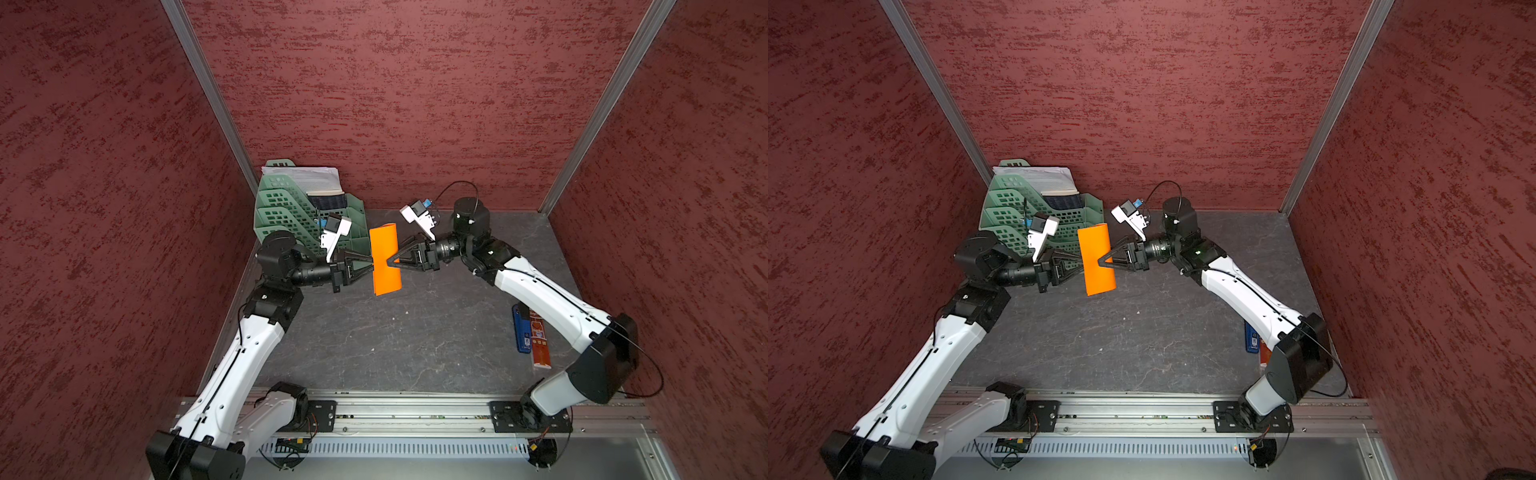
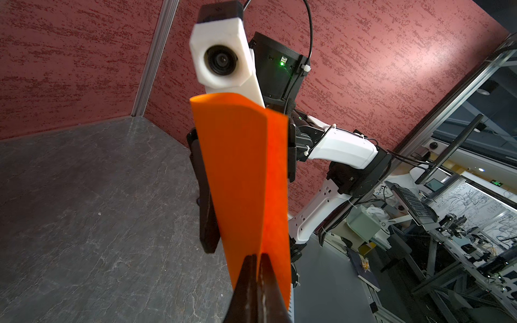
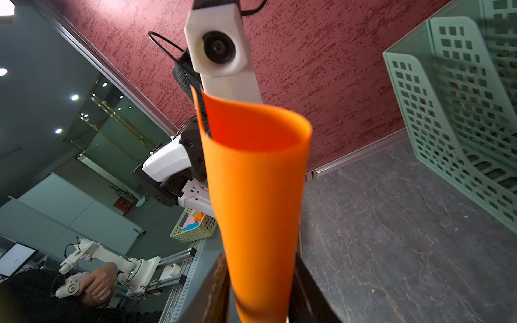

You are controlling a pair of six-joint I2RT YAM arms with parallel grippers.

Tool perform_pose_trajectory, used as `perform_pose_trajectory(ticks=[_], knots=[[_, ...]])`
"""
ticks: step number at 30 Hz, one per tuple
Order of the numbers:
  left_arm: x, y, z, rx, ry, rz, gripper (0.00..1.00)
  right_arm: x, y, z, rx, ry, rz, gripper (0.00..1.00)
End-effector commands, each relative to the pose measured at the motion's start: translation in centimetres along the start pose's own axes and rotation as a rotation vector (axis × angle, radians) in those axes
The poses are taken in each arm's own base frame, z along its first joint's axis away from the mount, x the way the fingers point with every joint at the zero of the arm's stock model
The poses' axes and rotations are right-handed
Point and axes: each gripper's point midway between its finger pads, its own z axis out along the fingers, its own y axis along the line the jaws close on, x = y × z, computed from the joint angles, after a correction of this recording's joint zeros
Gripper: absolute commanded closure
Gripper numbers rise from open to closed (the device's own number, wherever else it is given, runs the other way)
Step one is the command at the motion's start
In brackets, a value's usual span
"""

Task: Fold the square paper along the opposite sides
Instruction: Fold the paper.

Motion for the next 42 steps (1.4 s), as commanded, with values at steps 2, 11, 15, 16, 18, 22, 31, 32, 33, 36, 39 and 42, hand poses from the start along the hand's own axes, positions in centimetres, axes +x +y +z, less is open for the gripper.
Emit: perform_pose_trajectory(ticks=[2,11,15,16,18,22,31,32,33,36,39,42], knots=[[-0.1,-0.8,-0.1,0.011,-0.006,0.031,1.00,-1.2,0.9,-0.3,-0.015,-0.023,-0.044,0.69],[-0.3,-0.7,-0.1,0.006,-0.014,0.040,1.00,-1.1,1.1,-0.4,-0.021,-0.024,-0.051,0.80],[-0.4,-0.6,-0.1,0.000,-0.018,0.041,1.00,-0.8,1.0,-0.4,-0.020,-0.016,-0.052,0.84],[-0.4,-0.6,-0.1,-0.002,-0.018,0.041,1.00,-0.8,1.1,-0.4,-0.019,-0.014,-0.054,0.84],[-0.5,-0.5,-0.1,-0.003,-0.018,0.041,1.00,-0.7,1.1,-0.4,-0.014,-0.010,-0.055,0.84],[-0.6,-0.5,-0.1,-0.010,-0.022,0.040,1.00,-0.6,1.0,-0.5,-0.003,-0.006,-0.059,0.85],[-1.3,-0.7,-0.2,-0.020,-0.052,0.034,0.85,-0.6,0.8,-0.6,0.024,-0.006,-0.060,0.86],[-1.3,-0.7,-0.2,-0.019,-0.052,0.030,0.82,-0.7,0.9,-0.6,0.025,-0.008,-0.062,0.86],[-1.3,-0.7,-0.2,-0.019,-0.053,0.032,0.80,-0.8,0.9,-0.6,0.027,-0.010,-0.062,0.86],[-1.2,-0.6,-0.2,-0.020,-0.050,0.021,0.72,-0.9,1.0,-0.6,0.029,-0.014,-0.061,0.87],[-1.0,-0.4,-0.2,-0.028,-0.047,0.011,0.68,-1.1,1.0,-0.6,0.033,-0.018,-0.061,0.87],[-0.8,-0.2,-0.2,-0.042,-0.043,0.005,0.64,-1.3,0.9,-0.6,0.034,-0.022,-0.058,0.87]])
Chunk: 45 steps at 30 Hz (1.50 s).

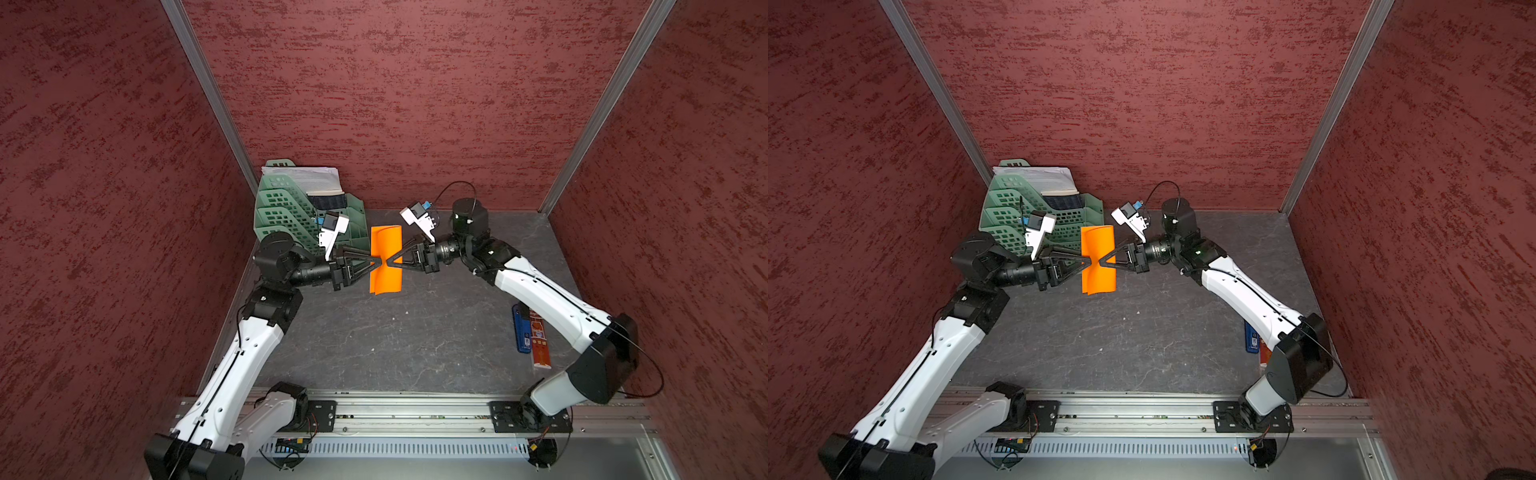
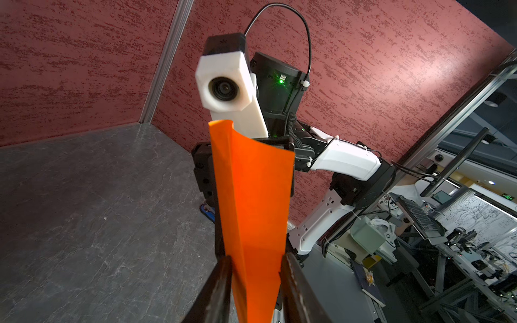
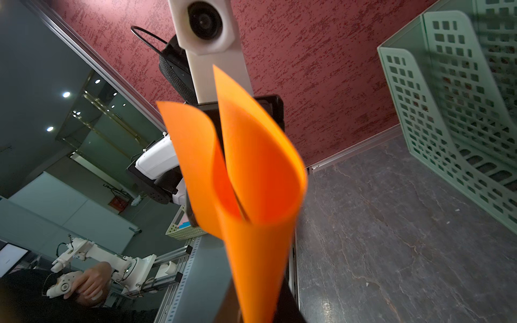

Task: Fold the square paper along the opposite sides
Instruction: Fold the paper.

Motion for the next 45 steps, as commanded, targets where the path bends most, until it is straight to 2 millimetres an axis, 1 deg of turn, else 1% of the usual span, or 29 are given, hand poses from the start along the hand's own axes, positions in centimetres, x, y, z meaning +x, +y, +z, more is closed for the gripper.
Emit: perform_pose_trajectory(ticks=[1,6,16,19,22,29,39,45], knots=[[0.2,-0.2,-0.1,-0.014,-0.003,0.013,0.64,-1.9,1.5,-0.6,0.012,-0.036,-0.053,0.87],[0.4,-0.1,-0.2,-0.028,-0.001,0.013,0.61,-2.1,1.5,-0.6,0.013,-0.038,-0.051,0.87],[0.3,-1.0,0.0,-0.004,-0.001,0.040,0.57,-2.2,1.3,-0.4,0.025,-0.034,-0.047,0.87],[0.4,-0.8,0.2,-0.011,0.005,0.037,0.57,-2.2,1.3,-0.3,0.026,-0.033,-0.047,0.87],[0.7,-0.3,0.6,-0.031,0.022,0.029,0.61,-2.3,1.5,-0.2,0.024,-0.032,-0.050,0.87],[1.0,0.1,1.5,-0.044,0.041,0.021,0.75,-2.1,1.0,0.1,0.049,-0.027,-0.046,0.84],[0.8,0.1,1.4,-0.065,0.036,0.022,0.78,-0.8,0.5,0.5,0.090,0.019,-0.051,0.82],[0.9,0.0,1.7,-0.055,0.041,0.017,0.81,-1.3,0.3,0.6,0.097,-0.008,-0.039,0.82]])
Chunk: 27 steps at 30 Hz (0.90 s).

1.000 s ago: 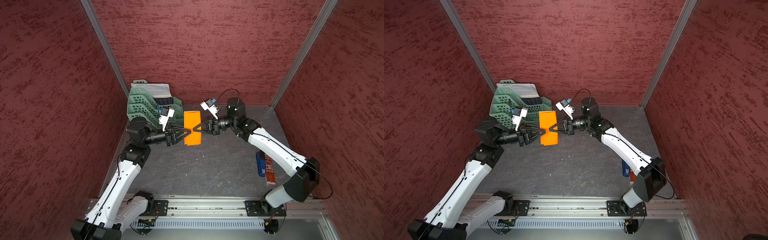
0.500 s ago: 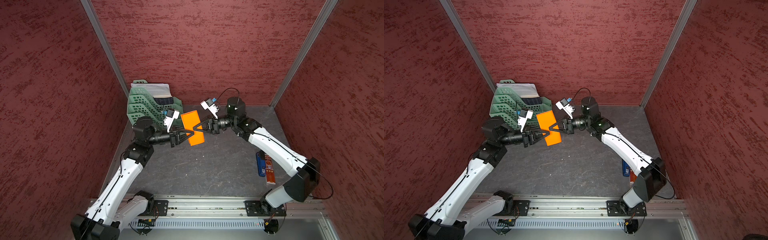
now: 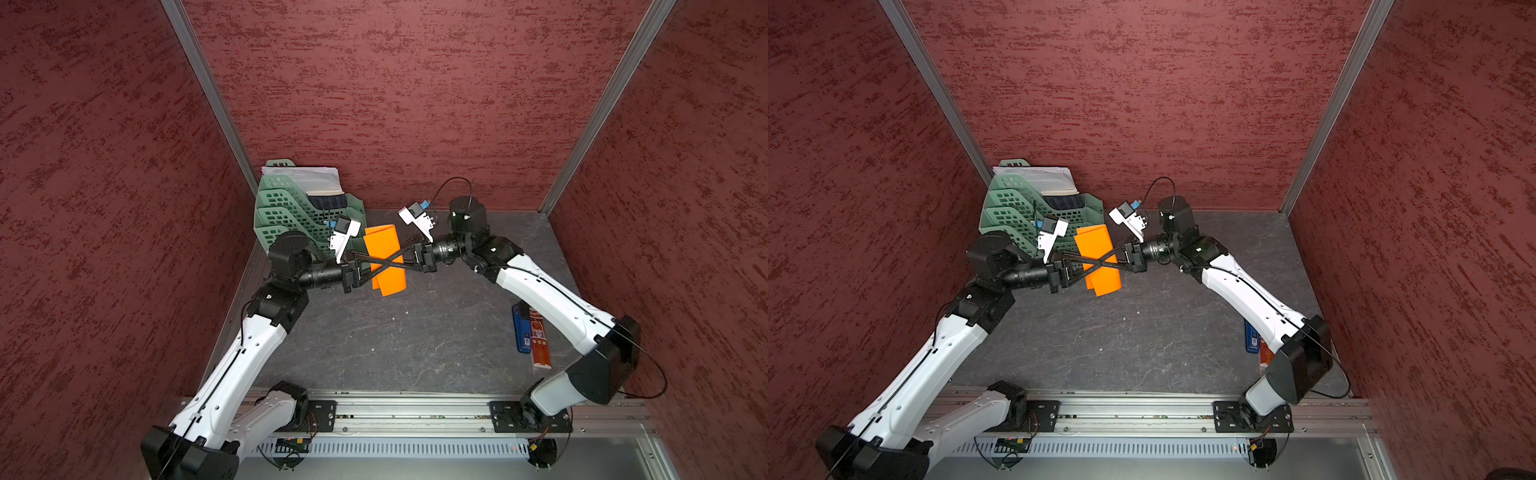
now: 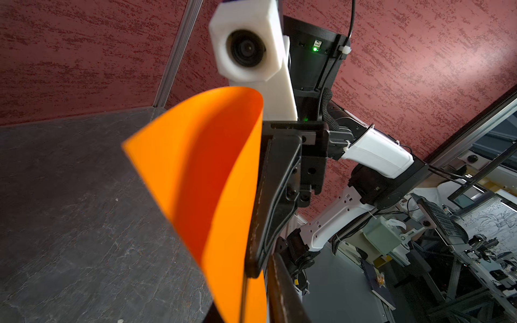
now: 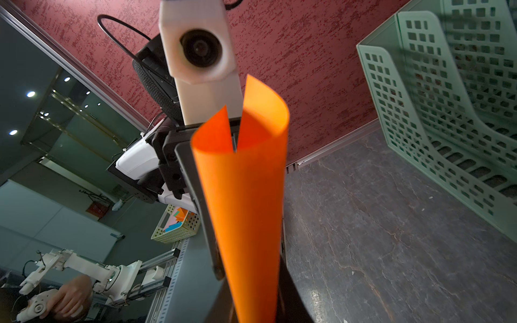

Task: Fold the square paper along the opposite sides
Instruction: Fold the paper.

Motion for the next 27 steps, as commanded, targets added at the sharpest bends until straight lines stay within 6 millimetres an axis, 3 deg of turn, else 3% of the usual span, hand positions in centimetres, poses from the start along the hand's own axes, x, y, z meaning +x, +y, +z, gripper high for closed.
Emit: perform_pose_trajectory(ticks=[1,19,27], knots=[[-0.62,-1.01,0.06,0.017,-0.004,0.040,0.81,-1.36,0.47,0.05,0.017,-0.034,-0.035,0.82],[-0.22,-0.90,-0.03,0.007,-0.008,0.035,0.85,-2.26,0.33,0.12,0.022,-0.084,-0.027,0.82],[-0.43,-0.91,-0.06,-0.002,-0.014,0.036,0.88,-1.37,0.27,0.58,0.032,-0.053,-0.037,0.82]])
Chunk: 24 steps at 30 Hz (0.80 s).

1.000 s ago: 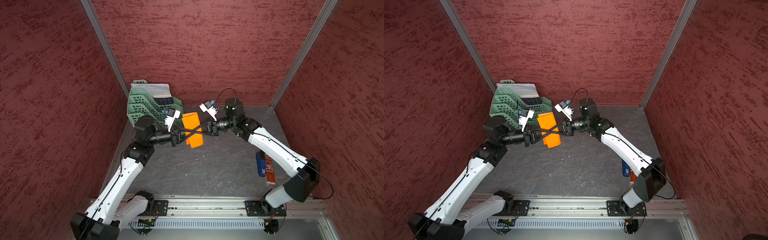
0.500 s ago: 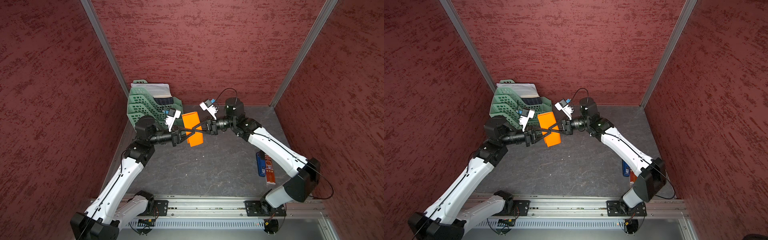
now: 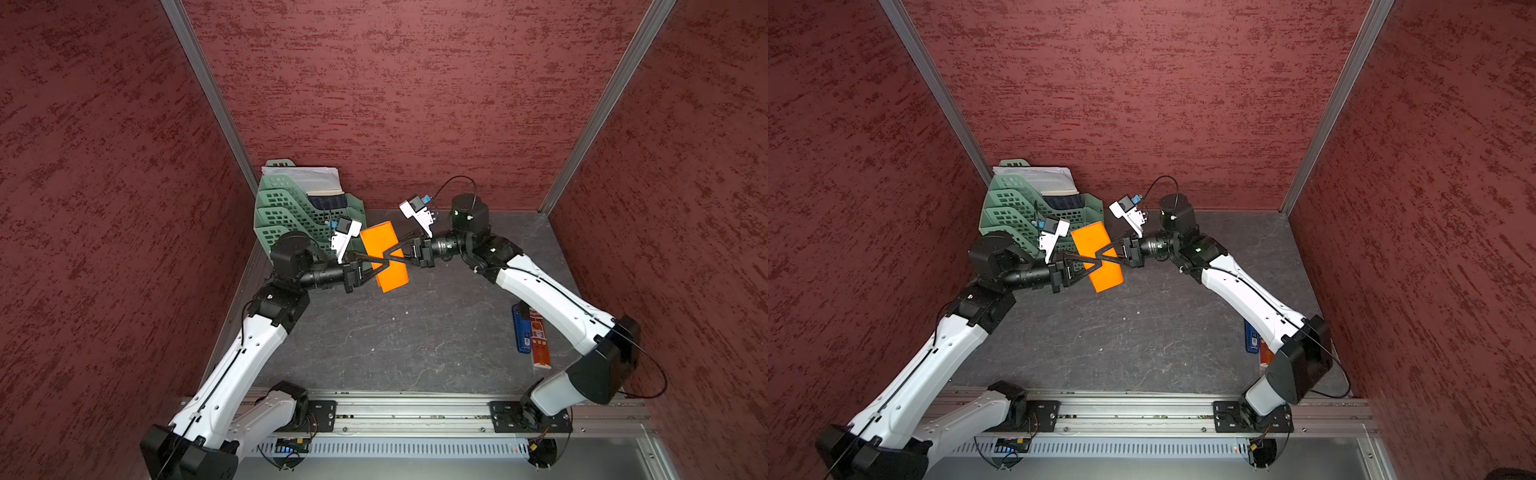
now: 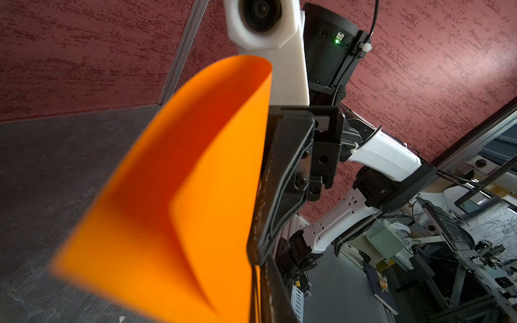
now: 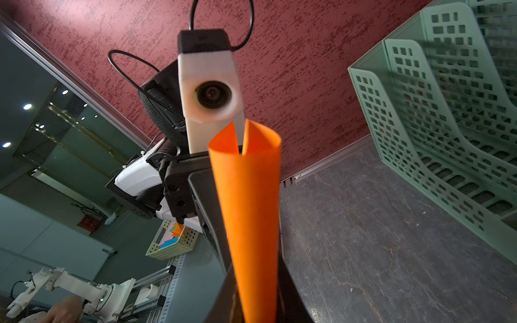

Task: Fold the square paper along the opposite sides
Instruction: Fold the paper.

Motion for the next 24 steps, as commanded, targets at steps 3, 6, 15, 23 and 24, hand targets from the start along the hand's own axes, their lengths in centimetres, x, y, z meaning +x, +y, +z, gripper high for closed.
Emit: perform_pose_trajectory(ticks=[3,6,15,23,24], knots=[[-0.69,-1.16,-0.24,0.015,-0.018,0.044,0.88,0.37,0.10,0.48,0.020,0.006,-0.025,0.82],[-0.79,-1.12,-0.18,0.014,-0.019,0.043,0.89,0.36,0.04,0.46,0.027,0.004,-0.026,0.82],[-1.00,-1.13,-0.10,0.011,-0.023,0.036,0.88,0.56,-0.20,0.68,0.042,0.003,-0.026,0.82],[-1.03,-1.00,-0.23,-0.005,-0.029,0.032,1.00,0.53,-0.11,0.42,0.059,0.003,-0.036,0.82],[-0.99,-0.95,-0.30,-0.009,-0.031,0.032,1.00,0.51,-0.07,0.36,0.063,0.002,-0.039,0.82]])
